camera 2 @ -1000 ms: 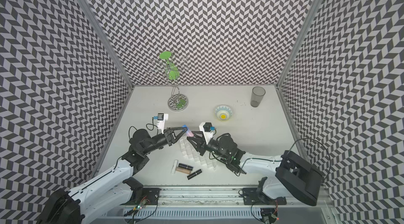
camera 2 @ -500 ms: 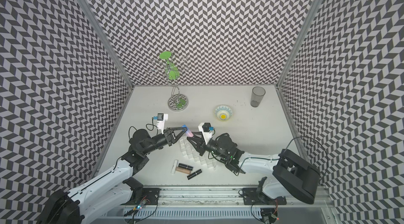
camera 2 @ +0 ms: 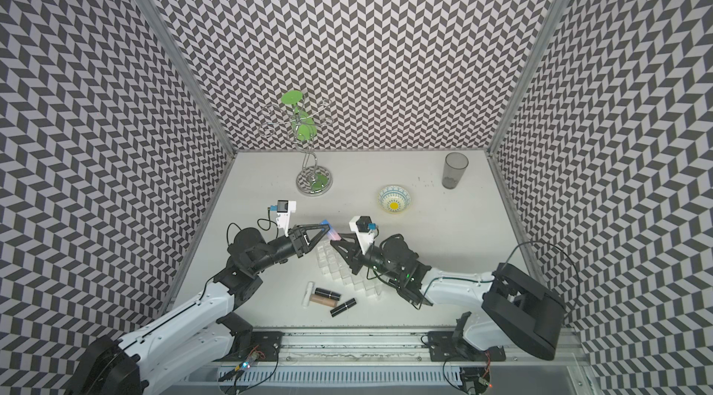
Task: Arrange the lipsticks in the organizer
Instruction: Adjust the lipstick.
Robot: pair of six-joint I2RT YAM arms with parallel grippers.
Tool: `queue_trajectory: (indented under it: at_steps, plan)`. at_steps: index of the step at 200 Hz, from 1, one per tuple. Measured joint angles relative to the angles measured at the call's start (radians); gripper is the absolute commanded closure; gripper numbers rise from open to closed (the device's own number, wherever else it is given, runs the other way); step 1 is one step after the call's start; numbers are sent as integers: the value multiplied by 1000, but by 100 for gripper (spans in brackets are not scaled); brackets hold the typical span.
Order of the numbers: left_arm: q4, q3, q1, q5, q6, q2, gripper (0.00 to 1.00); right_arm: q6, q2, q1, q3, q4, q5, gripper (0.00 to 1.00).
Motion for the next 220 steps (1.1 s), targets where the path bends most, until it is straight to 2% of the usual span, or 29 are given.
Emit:
queue_trajectory:
  at_steps: [12,24,33,123,166,220]
  plan:
    - [-3,0,1,-2,6,0,51,8,-17,0,19,-62,5,92]
    - [-11,0,2,-3,11,-3,40,26,-35,0,56,-153,16,93]
    - [-20,0,2,-6,8,-11,36,39,-45,0,103,-254,34,93]
    - [-222,50,2,-81,97,-192,35,136,-66,0,640,-1404,253,97]
    - [-288,90,2,-102,138,-223,35,180,-10,0,728,-1809,299,97]
    - [-331,93,2,-100,153,-220,35,200,111,-1,756,-2111,310,96]
